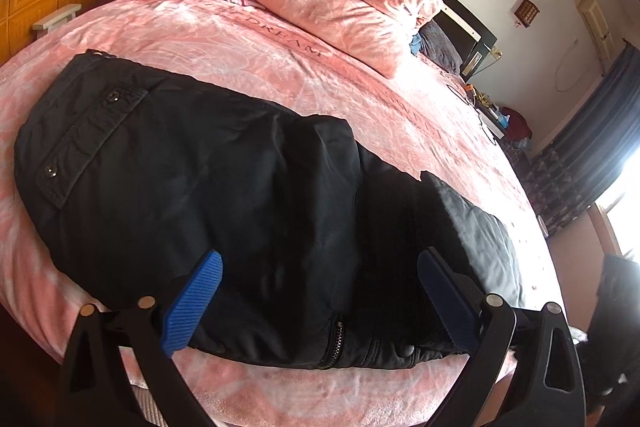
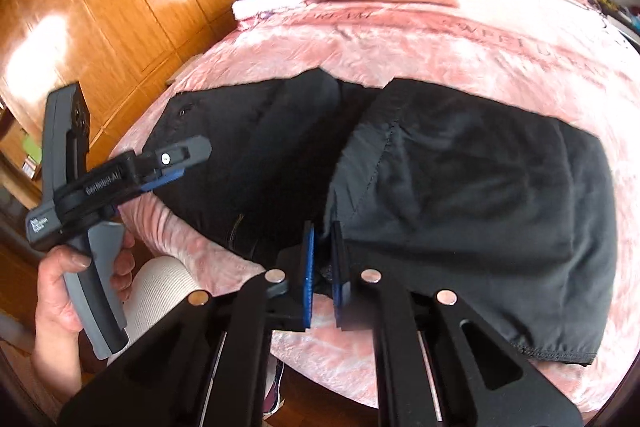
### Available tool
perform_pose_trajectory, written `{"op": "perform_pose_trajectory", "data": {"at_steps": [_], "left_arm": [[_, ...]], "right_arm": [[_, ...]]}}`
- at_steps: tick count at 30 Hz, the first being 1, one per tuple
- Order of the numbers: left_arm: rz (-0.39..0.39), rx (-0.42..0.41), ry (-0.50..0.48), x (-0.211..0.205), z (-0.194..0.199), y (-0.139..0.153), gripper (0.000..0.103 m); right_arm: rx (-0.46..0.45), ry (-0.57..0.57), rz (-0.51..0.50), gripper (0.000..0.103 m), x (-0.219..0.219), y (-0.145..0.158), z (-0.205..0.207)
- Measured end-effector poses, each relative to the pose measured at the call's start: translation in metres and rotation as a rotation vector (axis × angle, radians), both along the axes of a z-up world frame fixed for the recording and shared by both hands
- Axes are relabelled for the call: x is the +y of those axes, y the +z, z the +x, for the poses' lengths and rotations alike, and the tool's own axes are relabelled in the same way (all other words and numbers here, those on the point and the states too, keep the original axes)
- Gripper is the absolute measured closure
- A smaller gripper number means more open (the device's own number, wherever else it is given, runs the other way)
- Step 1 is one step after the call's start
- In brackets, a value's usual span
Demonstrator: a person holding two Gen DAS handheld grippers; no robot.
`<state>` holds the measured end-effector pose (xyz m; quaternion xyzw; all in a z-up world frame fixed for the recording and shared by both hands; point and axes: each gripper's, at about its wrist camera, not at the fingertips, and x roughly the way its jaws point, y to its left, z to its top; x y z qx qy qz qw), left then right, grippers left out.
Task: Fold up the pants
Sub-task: 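Lay the held edge over the pants and open the right gripper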
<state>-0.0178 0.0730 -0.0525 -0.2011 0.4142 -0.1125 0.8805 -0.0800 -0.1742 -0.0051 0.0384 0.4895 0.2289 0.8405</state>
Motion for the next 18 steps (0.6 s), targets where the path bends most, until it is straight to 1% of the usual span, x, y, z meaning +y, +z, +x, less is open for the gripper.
{"op": "perform_pose_trajectory", "data": {"at_steps": [2, 5, 7, 9, 12, 13, 14, 16, 18], "left_arm": [[0.009, -0.001, -0.001, 0.0, -0.001, 0.0, 0.004], [0.034, 0.008, -0.003, 0.0, 0.0, -0.001, 0.004], [0.042, 0.022, -0.004, -0.001, 0.002, -0.003, 0.004], [0.045, 0.036, -0.012, -0.005, 0.004, -0.004, 0.004], [0.059, 0.033, -0.039, -0.014, 0.004, -0.003, 0.004], [0.071, 0.028, -0.05, -0.018, 0.003, -0.001, 0.004], [0.081, 0.025, -0.06, -0.021, 0.004, 0.0, 0.004], [0.096, 0.017, -0.086, -0.027, 0.004, 0.002, 0.004], [0.11, 0.012, -0.114, -0.035, 0.003, 0.003, 0.004]], "right_arm": [[0.043, 0.019, -0.019, 0.096, 0.007, -0.018, 0.002], [0.072, -0.001, -0.013, 0.094, 0.008, -0.034, 0.006], [0.09, -0.014, 0.019, 0.09, 0.004, -0.038, 0.006], [0.108, -0.014, 0.052, 0.082, 0.002, -0.039, 0.007], [0.118, -0.004, 0.086, 0.072, -0.001, -0.034, 0.004], [0.123, -0.008, 0.113, 0.062, -0.006, -0.03, 0.004], [0.113, -0.021, 0.138, 0.06, -0.013, -0.025, 0.001], [0.077, -0.063, 0.169, 0.06, -0.035, -0.008, -0.003], [0.046, -0.147, 0.187, 0.055, -0.071, 0.007, -0.004]]}}
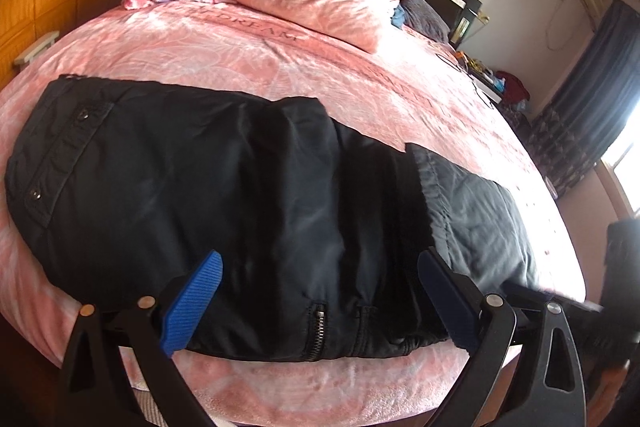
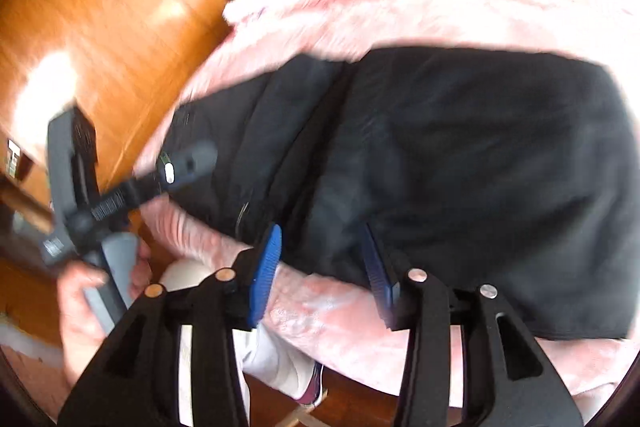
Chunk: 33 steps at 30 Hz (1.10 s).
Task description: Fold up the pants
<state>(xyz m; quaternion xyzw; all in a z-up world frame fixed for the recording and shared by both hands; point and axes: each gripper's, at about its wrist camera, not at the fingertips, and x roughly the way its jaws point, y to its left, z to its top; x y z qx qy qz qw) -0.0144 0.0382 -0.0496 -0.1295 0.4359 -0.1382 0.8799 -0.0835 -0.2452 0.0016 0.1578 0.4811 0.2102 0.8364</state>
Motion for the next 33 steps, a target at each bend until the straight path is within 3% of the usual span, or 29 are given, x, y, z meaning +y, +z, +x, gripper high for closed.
{"op": "perform_pose_trajectory", "data": {"at_steps": [4, 5, 9, 14, 21, 22, 23, 24, 26, 28, 30, 33], "left_arm": [[0.013, 0.0, -0.046, -0.019, -0.003, 0.001, 0.004], [0.014, 0.002, -0.054, -0.024, -0.003, 0.001, 0.004], [0.023, 0.006, -0.119, -0.059, -0.007, 0.002, 0.004], [0.079, -0.017, -0.219, -0.112, -0.006, 0.002, 0.004], [0.175, 0.06, -0.232, -0.146, 0.01, -0.033, 0.004], [0.183, 0.068, -0.224, -0.147, 0.011, -0.037, 0.004], [0.172, 0.073, -0.218, -0.145, 0.013, -0.04, 0.003], [0.166, 0.075, -0.213, -0.145, 0.013, -0.042, 0.003], [0.17, 0.074, -0.209, -0.147, 0.012, -0.044, 0.003], [0.18, 0.068, -0.209, -0.15, 0.011, -0.043, 0.003], [0.183, 0.066, -0.213, -0.155, 0.011, -0.044, 0.003], [0.205, 0.061, -0.225, -0.159, 0.013, -0.048, 0.003]], "right_arm": [[0.003, -0.183, 0.003, 0.038, -0.086, 0.01, 0.001], [0.017, -0.212, 0.003, 0.037, -0.102, 0.009, 0.002], [0.089, -0.223, 0.047, 0.033, -0.156, -0.014, 0.007], [0.142, -0.197, 0.038, 0.031, -0.174, -0.045, 0.012], [0.218, -0.125, 0.259, 0.026, -0.176, -0.087, 0.018], [0.217, -0.115, 0.281, 0.03, -0.175, -0.089, 0.018], [0.208, -0.106, 0.299, 0.044, -0.175, -0.088, 0.018], [0.2, -0.109, 0.305, 0.046, -0.175, -0.086, 0.016], [0.176, -0.1, 0.304, 0.07, -0.177, -0.078, 0.015], [0.161, -0.097, 0.338, 0.079, -0.182, -0.068, 0.012], [0.156, -0.098, 0.326, 0.081, -0.184, -0.06, 0.01], [0.2, -0.112, 0.235, 0.079, -0.181, -0.072, 0.014]]}}
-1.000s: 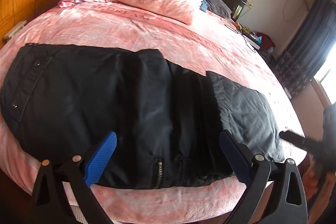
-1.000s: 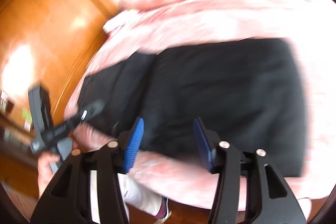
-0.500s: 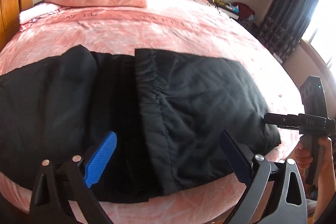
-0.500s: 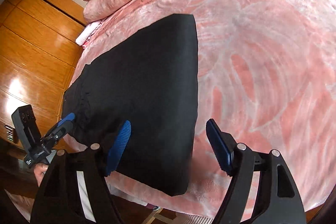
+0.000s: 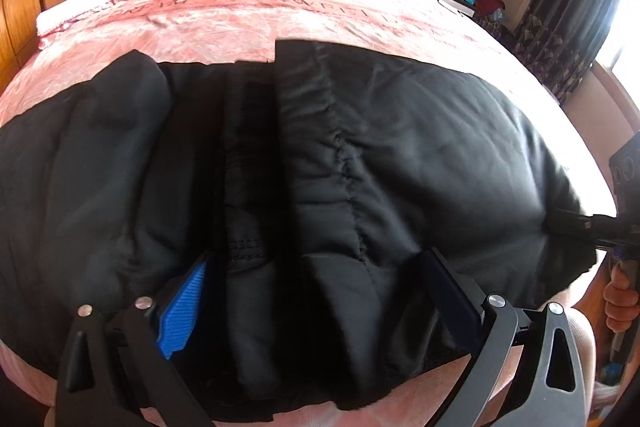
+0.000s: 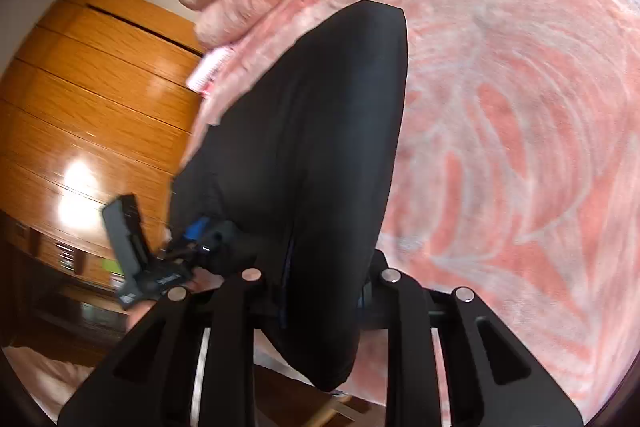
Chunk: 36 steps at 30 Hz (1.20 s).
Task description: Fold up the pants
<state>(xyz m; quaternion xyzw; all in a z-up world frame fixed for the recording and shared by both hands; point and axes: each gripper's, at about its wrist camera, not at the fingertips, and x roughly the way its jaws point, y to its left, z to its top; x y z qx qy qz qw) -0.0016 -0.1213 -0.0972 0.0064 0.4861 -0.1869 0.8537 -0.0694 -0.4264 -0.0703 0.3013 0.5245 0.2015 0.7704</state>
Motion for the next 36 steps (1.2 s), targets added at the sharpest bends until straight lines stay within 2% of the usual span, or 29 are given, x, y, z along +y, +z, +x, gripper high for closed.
{"op": "perform_pose_trajectory", "data": {"at_steps": [2, 4, 5, 6, 8, 9, 11, 12, 14, 16, 20, 25, 29, 30, 32, 34, 36], "left_arm": [[0.013, -0.009, -0.012, -0.001, 0.001, -0.001, 0.003], [0.006, -0.01, -0.017, 0.001, 0.001, -0.001, 0.003], [-0.008, -0.01, -0.018, 0.003, 0.001, 0.001, 0.004], [-0.02, -0.01, -0.015, 0.005, 0.0, 0.003, 0.004], [-0.063, -0.014, 0.0, 0.014, -0.004, 0.01, 0.004], [-0.077, -0.021, 0.006, 0.018, -0.006, 0.014, 0.004], [-0.081, -0.046, 0.022, 0.032, -0.011, 0.024, 0.004], [-0.08, -0.055, 0.029, 0.038, -0.013, 0.028, 0.004], [-0.091, -0.062, 0.066, 0.06, -0.017, 0.035, 0.004], [-0.116, -0.051, 0.114, 0.085, -0.017, 0.04, 0.004], [-0.117, -0.046, 0.264, 0.157, -0.018, 0.049, 0.004], [-0.054, -0.041, 0.426, 0.238, -0.02, 0.044, 0.004], [-0.066, 0.048, 0.573, 0.296, -0.017, 0.021, 0.004], [-0.084, 0.064, 0.604, 0.307, -0.019, 0.015, 0.004], [-0.169, 0.089, 0.63, 0.324, -0.021, 0.004, 0.005], [-0.244, 0.096, 0.635, 0.334, -0.019, -0.003, 0.005], [-0.28, 0.098, 0.628, 0.338, -0.015, -0.007, 0.005]], "right_arm": [[0.035, -0.014, -0.007, 0.074, -0.001, -0.01, 0.001], [0.022, -0.011, -0.031, 0.072, 0.0, -0.005, -0.003], [0.016, -0.014, -0.073, 0.065, 0.003, -0.001, -0.003], [0.002, -0.014, -0.149, 0.06, 0.01, 0.006, -0.001], [-0.047, -0.029, -0.341, 0.044, 0.02, 0.025, -0.007], [-0.09, -0.031, -0.457, 0.043, 0.029, 0.039, -0.011], [-0.161, -0.048, -0.611, 0.042, 0.044, 0.061, -0.019], [-0.189, -0.049, -0.641, 0.041, 0.05, 0.068, -0.022], [-0.243, -0.022, -0.627, 0.041, 0.067, 0.08, -0.028], [-0.281, 0.03, -0.555, 0.041, 0.091, 0.087, -0.027], [-0.289, 0.125, -0.417, 0.04, 0.141, 0.08, -0.016], [-0.262, 0.203, -0.447, 0.04, 0.192, 0.06, 0.003], [-0.253, 0.22, -0.489, 0.04, 0.223, 0.051, 0.014], [-0.25, 0.233, -0.49, 0.04, 0.23, 0.049, 0.017], [-0.238, 0.245, -0.511, 0.04, 0.238, 0.044, 0.023], [-0.229, 0.249, -0.54, 0.038, 0.243, 0.037, 0.025], [-0.22, 0.252, -0.559, 0.038, 0.245, 0.032, 0.025]]}}
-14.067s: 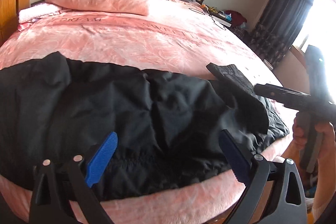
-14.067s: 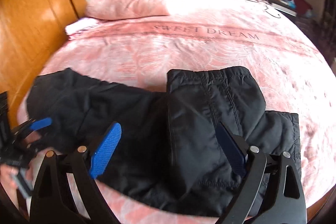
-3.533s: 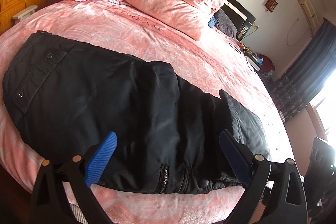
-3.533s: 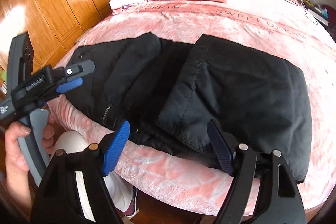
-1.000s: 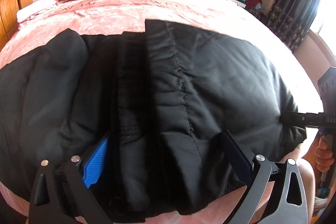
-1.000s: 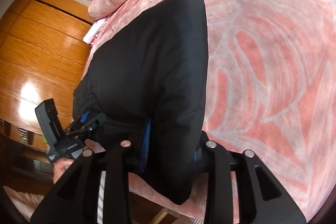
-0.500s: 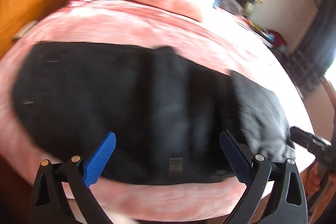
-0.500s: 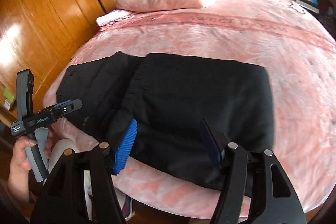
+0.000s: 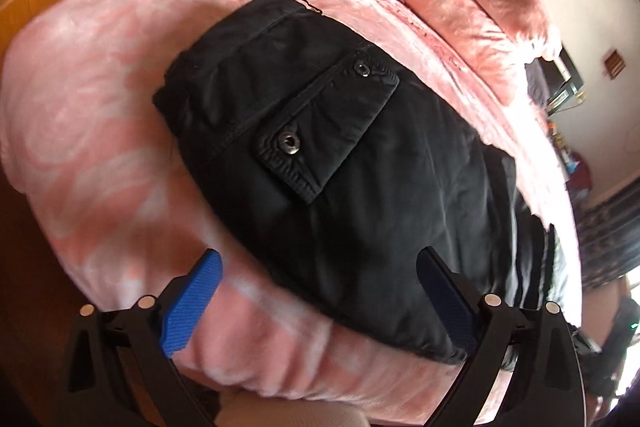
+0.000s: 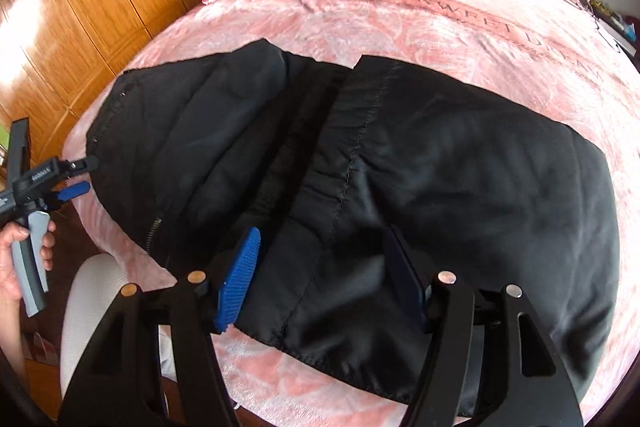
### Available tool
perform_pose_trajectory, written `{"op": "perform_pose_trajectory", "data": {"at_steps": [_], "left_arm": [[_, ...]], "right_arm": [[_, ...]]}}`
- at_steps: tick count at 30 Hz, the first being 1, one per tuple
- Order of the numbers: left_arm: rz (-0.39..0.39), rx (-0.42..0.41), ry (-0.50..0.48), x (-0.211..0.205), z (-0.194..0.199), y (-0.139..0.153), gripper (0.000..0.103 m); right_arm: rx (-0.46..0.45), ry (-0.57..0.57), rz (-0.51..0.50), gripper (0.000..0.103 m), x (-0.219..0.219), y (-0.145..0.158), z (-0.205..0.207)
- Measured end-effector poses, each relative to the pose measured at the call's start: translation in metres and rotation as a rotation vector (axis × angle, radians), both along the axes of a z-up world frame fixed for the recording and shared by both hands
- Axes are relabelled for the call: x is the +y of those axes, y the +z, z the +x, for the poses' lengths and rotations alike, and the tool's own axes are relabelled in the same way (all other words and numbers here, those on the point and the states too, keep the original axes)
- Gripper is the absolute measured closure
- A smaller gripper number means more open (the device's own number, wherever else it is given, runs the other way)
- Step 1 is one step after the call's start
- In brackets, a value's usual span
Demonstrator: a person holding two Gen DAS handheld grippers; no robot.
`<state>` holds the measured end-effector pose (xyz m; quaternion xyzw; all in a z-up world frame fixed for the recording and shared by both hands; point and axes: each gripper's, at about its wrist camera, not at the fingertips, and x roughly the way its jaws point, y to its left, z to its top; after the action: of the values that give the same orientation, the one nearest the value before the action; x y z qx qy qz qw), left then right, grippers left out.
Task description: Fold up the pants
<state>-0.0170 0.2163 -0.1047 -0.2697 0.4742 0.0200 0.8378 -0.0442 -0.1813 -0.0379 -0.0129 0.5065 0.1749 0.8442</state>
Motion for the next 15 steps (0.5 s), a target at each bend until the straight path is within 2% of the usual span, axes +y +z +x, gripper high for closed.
{"op": "perform_pose_trajectory", "data": {"at_steps": [3, 10, 15], "left_arm": [[-0.049, -0.024, 0.003, 0.006, 0.001, -0.005, 0.005], [-0.281, -0.103, 0.086, 0.04, 0.013, -0.025, 0.005], [-0.392, -0.166, 0.134, 0.049, 0.018, -0.03, 0.006]], "right_arm": [[0.001, 0.011, -0.016, 0.036, 0.003, -0.004, 0.0], [0.004, 0.012, -0.005, 0.031, 0.002, -0.01, 0.0], [0.0, 0.021, -0.015, 0.025, 0.006, -0.011, 0.001]]}}
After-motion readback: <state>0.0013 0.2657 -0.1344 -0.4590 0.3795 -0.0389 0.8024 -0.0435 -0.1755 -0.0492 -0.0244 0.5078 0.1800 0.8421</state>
